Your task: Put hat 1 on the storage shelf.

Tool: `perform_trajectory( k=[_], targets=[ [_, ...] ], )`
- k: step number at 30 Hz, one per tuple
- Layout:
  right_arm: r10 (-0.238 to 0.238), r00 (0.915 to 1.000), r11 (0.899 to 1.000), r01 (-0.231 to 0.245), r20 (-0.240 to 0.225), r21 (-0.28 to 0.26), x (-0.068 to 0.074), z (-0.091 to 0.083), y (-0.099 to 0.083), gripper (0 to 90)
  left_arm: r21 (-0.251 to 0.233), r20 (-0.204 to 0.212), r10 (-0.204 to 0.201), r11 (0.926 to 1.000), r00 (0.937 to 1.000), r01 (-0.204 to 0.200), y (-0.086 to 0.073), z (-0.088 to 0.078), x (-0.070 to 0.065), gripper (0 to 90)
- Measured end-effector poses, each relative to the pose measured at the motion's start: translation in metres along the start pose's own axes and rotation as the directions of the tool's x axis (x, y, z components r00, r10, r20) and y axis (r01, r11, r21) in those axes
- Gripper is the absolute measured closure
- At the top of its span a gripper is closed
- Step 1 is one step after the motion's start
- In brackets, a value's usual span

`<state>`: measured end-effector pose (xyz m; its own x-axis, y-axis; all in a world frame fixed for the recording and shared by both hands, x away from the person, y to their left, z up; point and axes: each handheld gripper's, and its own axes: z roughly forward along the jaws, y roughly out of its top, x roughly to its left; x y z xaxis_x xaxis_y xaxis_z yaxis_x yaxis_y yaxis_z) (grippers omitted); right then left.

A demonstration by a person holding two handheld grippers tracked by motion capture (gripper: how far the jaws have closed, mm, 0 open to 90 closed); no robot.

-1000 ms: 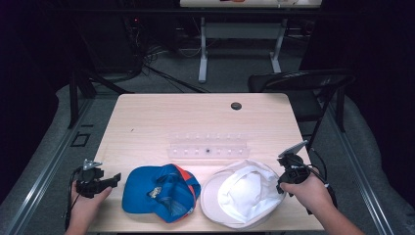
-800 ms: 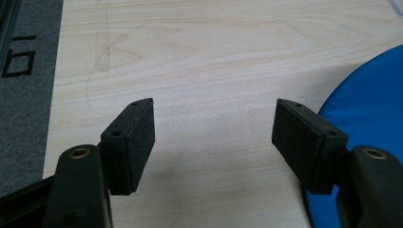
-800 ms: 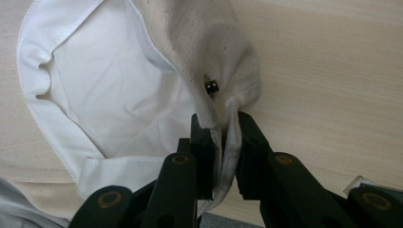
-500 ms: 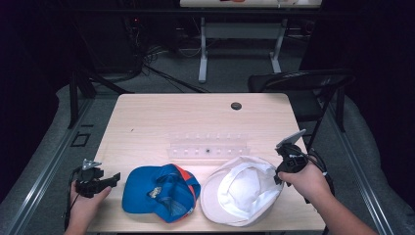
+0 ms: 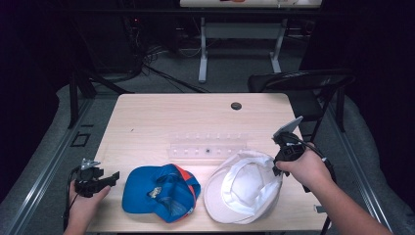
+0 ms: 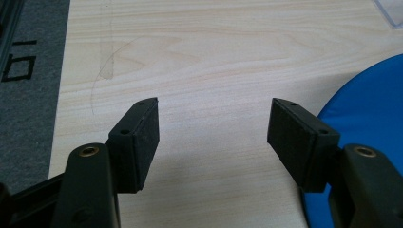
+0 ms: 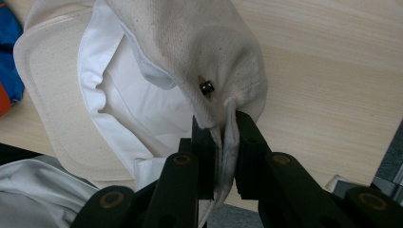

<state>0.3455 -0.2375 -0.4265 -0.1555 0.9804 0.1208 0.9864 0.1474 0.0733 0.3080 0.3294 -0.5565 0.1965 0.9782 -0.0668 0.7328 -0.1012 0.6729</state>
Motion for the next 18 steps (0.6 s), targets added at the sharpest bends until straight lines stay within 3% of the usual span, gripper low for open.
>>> perform_trajectory(
  k=[4, 8, 11, 13, 16, 18],
  targets=[
    [0.004, 0.9999, 1.000, -0.004, 0.016, 0.013, 0.003, -0.004, 0.003, 81.1, -0.001, 0.002, -0.007, 1.0000, 1.0000, 0.007, 0.000, 0.000, 0.001, 35.8],
    [-0.008, 0.9993, 0.998, 0.006, 0.038, 0.055, 0.009, -0.012, 0.006, 81.0, 0.034, 0.008, -0.001, 0.9994, 1.0000, 0.001, 0.000, 0.000, 0.002, 36.9],
    [-0.001, 0.9995, 0.998, -0.001, 0.030, 0.062, 0.013, -0.017, 0.008, 81.0, 0.029, -0.001, 0.001, 0.9996, 1.0000, -0.001, -0.001, 0.001, 0.001, 37.1],
    [-0.020, 0.9990, 0.996, 0.016, 0.040, 0.091, 0.014, -0.022, 0.009, 81.0, 0.033, 0.002, 0.001, 0.9995, 1.0000, -0.001, 0.000, 0.001, 0.000, 37.3],
    [0.001, 0.9991, 0.997, -0.004, 0.043, 0.081, 0.017, -0.027, 0.010, 81.0, 0.033, 0.004, 0.000, 0.9994, 1.0000, -0.001, -0.001, 0.001, 0.000, 37.5],
    [-0.011, 0.9990, 0.996, 0.007, 0.044, 0.094, 0.018, -0.032, 0.012, 81.0, 0.036, 0.005, 0.001, 0.9993, 1.0000, -0.001, -0.001, 0.001, 0.000, 37.6]
  ],
)
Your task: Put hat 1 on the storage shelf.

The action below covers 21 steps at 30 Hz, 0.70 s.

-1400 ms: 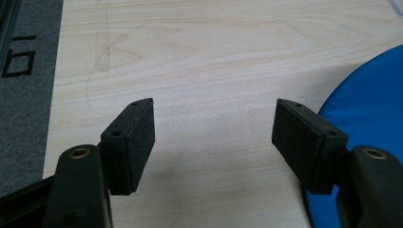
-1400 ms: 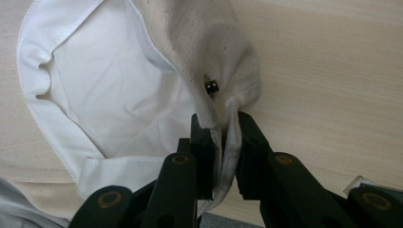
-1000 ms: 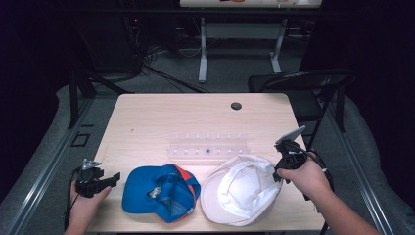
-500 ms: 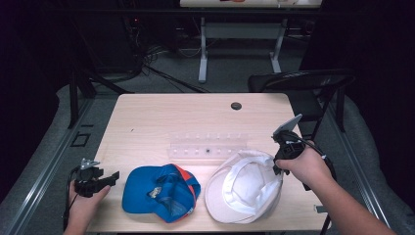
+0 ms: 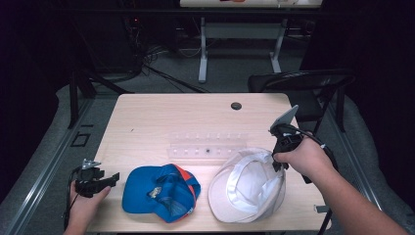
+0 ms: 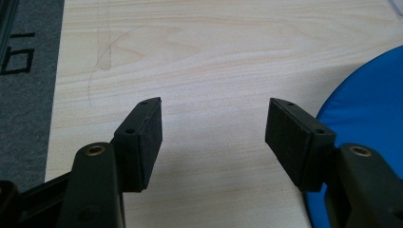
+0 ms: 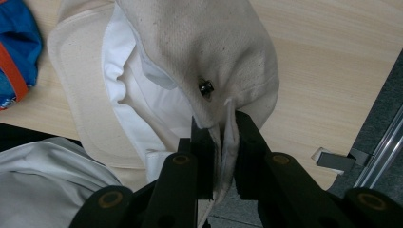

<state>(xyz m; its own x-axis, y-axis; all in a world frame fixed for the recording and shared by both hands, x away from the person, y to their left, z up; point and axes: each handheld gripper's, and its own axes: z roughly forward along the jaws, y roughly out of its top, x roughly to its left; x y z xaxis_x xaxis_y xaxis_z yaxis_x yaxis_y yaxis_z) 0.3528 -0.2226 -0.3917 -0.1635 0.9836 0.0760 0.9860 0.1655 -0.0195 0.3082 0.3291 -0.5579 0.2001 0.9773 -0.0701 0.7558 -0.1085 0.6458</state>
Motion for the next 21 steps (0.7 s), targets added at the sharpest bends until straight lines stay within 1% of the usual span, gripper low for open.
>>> perform_trajectory(
  k=[1, 2, 4, 7, 10, 11, 12, 13, 14, 15, 16, 18, 19, 21],
  targets=[
    [0.012, 0.9999, 1.000, -0.012, 0.003, -0.013, 0.001, -0.001, 0.000, 81.0, 0.001, 0.001, 0.000, 1.0000, 1.0000, 0.000, 0.000, 0.000, 0.000, 37.7],
    [0.013, 0.9999, 1.000, -0.013, 0.003, -0.014, 0.002, -0.003, 0.000, 81.0, -0.001, -0.002, 0.001, 1.0000, 1.0000, -0.001, 0.000, 0.000, 0.000, 37.7],
    [0.003, 1.0000, 1.000, -0.003, 0.008, -0.010, 0.003, -0.007, 0.001, 81.0, -0.001, -0.002, 0.002, 1.0000, 1.0000, -0.002, 0.000, 0.001, 0.000, 37.7],
    [0.021, 0.9998, 0.999, -0.021, 0.003, -0.032, 0.005, -0.011, 0.002, 81.1, -0.001, -0.002, 0.001, 1.0000, 1.0000, -0.001, 0.000, 0.001, 0.000, 37.7],
    [0.015, 0.9999, 1.000, -0.015, 0.003, -0.017, 0.005, -0.016, 0.002, 81.1, 0.000, -0.003, 0.001, 1.0000, 1.0000, -0.001, 0.000, 0.001, 0.000, 37.7],
    [0.021, 0.9998, 1.000, -0.021, -0.003, -0.021, 0.006, -0.017, 0.002, 81.1, 0.000, -0.003, 0.001, 1.0000, 1.0000, -0.001, 0.000, 0.001, 0.000, 37.7],
    [0.018, 0.9998, 1.000, -0.018, -0.012, -0.010, 0.006, -0.018, 0.003, 81.1, 0.000, -0.002, 0.001, 1.0000, 1.0000, -0.001, -0.001, 0.001, 0.000, 37.7],
    [0.030, 0.9992, 0.999, -0.030, -0.028, -0.022, 0.006, -0.019, 0.002, 81.1, 0.000, -0.003, 0.002, 1.0000, 1.0000, -0.002, -0.001, 0.001, 0.000, 37.7],
    [0.035, 0.9983, 0.999, -0.036, -0.048, -0.023, 0.006, -0.020, 0.002, 81.1, -0.001, -0.003, 0.002, 1.0000, 1.0000, -0.002, -0.001, 0.001, 0.000, 37.7],
    [0.034, 0.9980, 0.999, -0.035, -0.053, -0.020, 0.006, -0.022, 0.002, 81.2, 0.002, 0.001, 0.002, 1.0000, 1.0000, -0.002, 0.000, 0.001, 0.000, 37.7],
    [0.039, 0.9967, 0.999, -0.041, -0.071, -0.025, 0.006, -0.022, 0.002, 81.2, 0.003, 0.001, 0.002, 1.0000, 1.0000, -0.002, 0.000, 0.000, 0.000, 37.7],
    [0.022, 0.9951, 1.000, -0.023, -0.096, -0.007, 0.004, -0.025, 0.002, 81.2, 0.003, 0.002, 0.002, 1.0000, 1.0000, -0.002, 0.000, 0.000, 0.000, 37.7],
    [0.038, 0.9919, 0.999, -0.041, -0.121, -0.021, 0.005, -0.024, 0.001, 81.2, 0.003, 0.001, 0.002, 1.0000, 1.0000, -0.002, 0.000, 0.000, 0.000, 37.8],
    [0.049, 0.9853, 0.998, -0.053, -0.164, -0.020, 0.004, -0.025, 0.001, 81.2, 0.003, 0.002, 0.002, 1.0000, 1.0000, -0.002, 0.000, 0.000, 0.000, 37.9]
  ],
)
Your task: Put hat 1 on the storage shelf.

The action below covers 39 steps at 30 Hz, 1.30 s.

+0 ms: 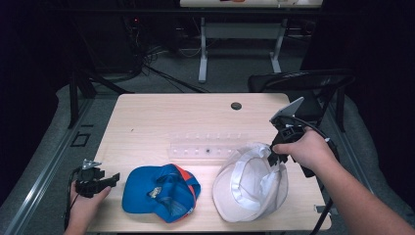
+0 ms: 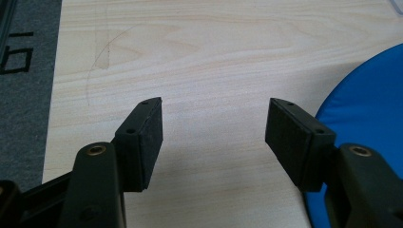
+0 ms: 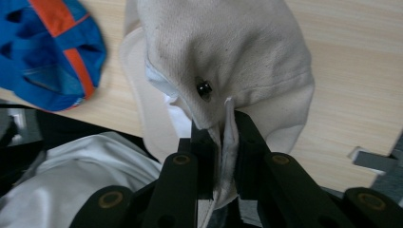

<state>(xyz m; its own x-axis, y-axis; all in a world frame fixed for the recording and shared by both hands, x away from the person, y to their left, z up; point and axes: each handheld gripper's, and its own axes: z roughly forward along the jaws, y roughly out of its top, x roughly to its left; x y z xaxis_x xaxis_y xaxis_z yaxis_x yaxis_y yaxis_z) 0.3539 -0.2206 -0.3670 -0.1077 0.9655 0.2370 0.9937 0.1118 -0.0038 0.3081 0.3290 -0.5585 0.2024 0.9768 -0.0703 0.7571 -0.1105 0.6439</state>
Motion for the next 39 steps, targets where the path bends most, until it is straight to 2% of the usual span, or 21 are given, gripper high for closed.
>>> perform_trajectory(
  k=[5, 6, 7, 8, 11, 13, 14, 15, 16, 17, 18, 19, 22, 23, 25, 27, 33, 34, 35, 38, 39],
  targets=[
    [-0.001, 0.9933, 1.000, 0.001, -0.115, 0.006, -0.003, -0.003, -0.001, 81.3, -0.001, 0.004, 0.000, 1.0000, 1.0000, 0.000, 0.000, 0.000, 0.000, 37.9],
    [-0.001, 0.9933, 1.000, 0.001, -0.115, 0.006, -0.003, -0.003, -0.001, 81.3, -0.001, 0.004, 0.000, 1.0000, 1.0000, 0.000, 0.000, 0.000, 0.000, 38.5],
    [-0.006, 0.9844, 1.000, 0.009, -0.176, 0.015, -0.004, -0.007, -0.002, 81.3, -0.001, 0.001, 0.002, 1.0000, 1.0000, -0.002, 0.000, 0.000, 0.000, 39.4],
    [0.005, 0.9779, 1.000, -0.004, -0.209, 0.008, -0.003, -0.007, -0.003, 81.3, -0.003, 0.000, 0.001, 1.0000, 1.0000, -0.001, 0.000, 0.000, -0.001, 39.4],
    [0.001, 0.9566, 1.000, 0.004, -0.291, 0.018, -0.004, -0.011, -0.004, 81.3, -0.015, -0.006, -0.007, 0.9999, 1.0000, 0.007, 0.000, 0.000, -0.001, 39.8],
    [0.016, 0.9391, 1.000, -0.014, -0.343, 0.008, -0.003, -0.011, -0.006, 81.4, -0.011, 0.001, -0.008, 0.9999, 1.0000, 0.008, 0.000, -0.001, -0.001, 39.8],
    [0.016, 0.9391, 1.000, -0.014, -0.343, 0.008, -0.003, -0.011, -0.006, 81.4, -0.011, 0.001, -0.008, 0.9999, 1.0000, 0.008, 0.000, -0.001, -0.001, 40.0],
    [0.021, 0.9254, 1.000, -0.016, -0.378, 0.017, -0.002, -0.012, -0.006, 81.3, 0.000, 0.010, -0.010, 1.0000, 0.9999, 0.010, 0.001, -0.002, -0.001, 40.2],
    [0.025, 0.9201, 1.000, -0.021, -0.391, 0.014, -0.002, -0.012, -0.007, 81.4, 0.002, 0.011, -0.008, 1.0000, 0.9999, 0.008, 0.001, -0.002, -0.001, 40.3],
    [0.025, 0.9201, 1.000, -0.021, -0.391, 0.014, -0.002, -0.012, -0.007, 81.4, 0.002, 0.011, -0.008, 1.0000, 0.9999, 0.008, 0.001, -0.002, -0.001, 40.4],
    [0.027, 0.9134, 1.000, -0.021, -0.406, 0.019, -0.002, -0.013, -0.007, 81.3, 0.003, 0.012, -0.006, 1.0000, 0.9999, 0.006, 0.001, -0.002, -0.001, 40.4],
    [0.023, 0.8998, 1.000, -0.016, -0.436, 0.020, -0.001, -0.013, -0.006, 81.3, -0.002, 0.008, -0.002, 1.0000, 1.0000, 0.002, 0.002, -0.003, -0.002, 40.6],
    [0.014, 0.8846, 1.000, -0.008, -0.466, 0.016, 0.001, -0.015, -0.007, 81.3, -0.010, 0.005, -0.002, 0.9999, 1.0000, 0.002, 0.002, -0.004, -0.003, 40.6],
    [0.014, 0.8846, 1.000, -0.008, -0.466, 0.016, 0.001, -0.015, -0.007, 81.3, -0.012, 0.001, 0.007, 0.9999, 1.0000, -0.007, 0.002, -0.004, -0.003, 40.6],
    [0.008, 0.8680, 1.000, -0.013, -0.497, -0.006, 0.003, -0.018, -0.006, 81.3, -0.008, 0.005, 0.018, 0.9998, 0.9998, -0.018, 0.004, -0.005, -0.005, 41.3],
    [-0.001, 0.8598, 1.000, -0.010, -0.511, -0.019, 0.004, -0.021, -0.005, 81.3, -0.006, 0.010, 0.028, 0.9996, 0.9996, -0.028, 0.005, -0.006, -0.006, 42.3],
    [-0.023, 0.8236, 0.999, -0.004, -0.567, -0.045, 0.009, -0.029, -0.001, 81.3, -0.008, 0.012, 0.065, 0.9979, 0.9978, -0.065, 0.007, -0.010, -0.012, 44.3],
    [-0.023, 0.8236, 0.999, -0.004, -0.567, -0.045, 0.009, -0.029, -0.001, 81.3, -0.008, 0.012, 0.065, 0.9979, 0.9978, -0.065, 0.007, -0.010, -0.012, 44.4],
    [-0.037, 0.8127, 0.998, -0.002, -0.582, -0.066, 0.011, -0.030, 0.000, 81.3, -0.010, 0.008, 0.071, 0.9974, 0.9974, -0.071, 0.007, -0.010, -0.013, 44.4],
    [-0.054, 0.7997, 0.997, 0.007, -0.598, -0.079, 0.015, -0.033, 0.002, 81.3, -0.007, 0.009, 0.076, 0.9971, 0.9970, -0.076, 0.007, -0.009, -0.013, 44.4],
    [-0.045, 0.7937, 0.996, -0.010, -0.607, -0.086, 0.018, -0.034, 0.003, 81.3, -0.006, 0.008, 0.078, 0.9969, 0.9969, -0.078, 0.006, -0.009, -0.013, 44.4]
  ],
)
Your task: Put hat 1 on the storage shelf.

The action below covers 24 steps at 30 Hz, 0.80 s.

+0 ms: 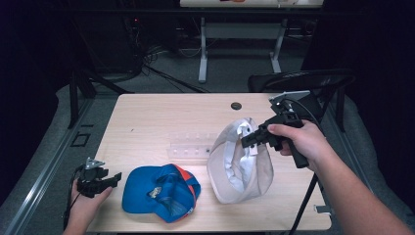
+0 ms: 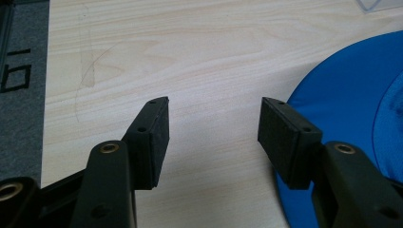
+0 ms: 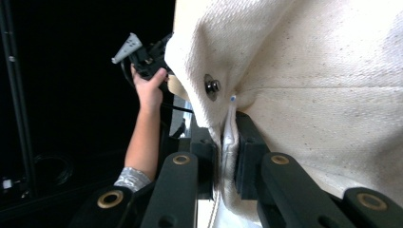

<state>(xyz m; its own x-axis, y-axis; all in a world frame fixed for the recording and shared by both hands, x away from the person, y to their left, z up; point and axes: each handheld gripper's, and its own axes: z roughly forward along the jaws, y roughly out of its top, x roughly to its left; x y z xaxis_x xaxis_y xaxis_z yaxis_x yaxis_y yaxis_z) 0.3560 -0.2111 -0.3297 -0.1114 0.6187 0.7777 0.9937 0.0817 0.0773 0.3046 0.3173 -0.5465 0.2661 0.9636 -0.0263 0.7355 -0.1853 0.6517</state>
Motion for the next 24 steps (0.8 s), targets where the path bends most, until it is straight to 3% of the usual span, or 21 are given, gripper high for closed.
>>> perform_trajectory(
  k=[8, 15, 24],
  targets=[
    [-0.026, 0.9986, 0.999, 0.024, -0.046, -0.037, 0.013, -0.003, 0.008, 81.3, 0.004, -0.004, -0.013, 0.9999, 0.9999, 0.013, -0.003, 0.002, 0.003, 44.2],
    [-0.019, 0.9949, 0.995, 0.010, -0.099, -0.097, 0.024, -0.004, 0.018, 81.3, 0.010, -0.001, -0.014, 0.9999, 0.9999, 0.014, -0.004, 0.005, 0.004, 44.3],
    [-0.026, 0.9940, 0.993, 0.014, -0.106, -0.114, 0.037, 0.004, 0.037, 81.2, 0.011, 0.008, -0.005, 0.9999, 1.0000, 0.005, -0.004, 0.005, 0.003, 44.1]
  ],
)
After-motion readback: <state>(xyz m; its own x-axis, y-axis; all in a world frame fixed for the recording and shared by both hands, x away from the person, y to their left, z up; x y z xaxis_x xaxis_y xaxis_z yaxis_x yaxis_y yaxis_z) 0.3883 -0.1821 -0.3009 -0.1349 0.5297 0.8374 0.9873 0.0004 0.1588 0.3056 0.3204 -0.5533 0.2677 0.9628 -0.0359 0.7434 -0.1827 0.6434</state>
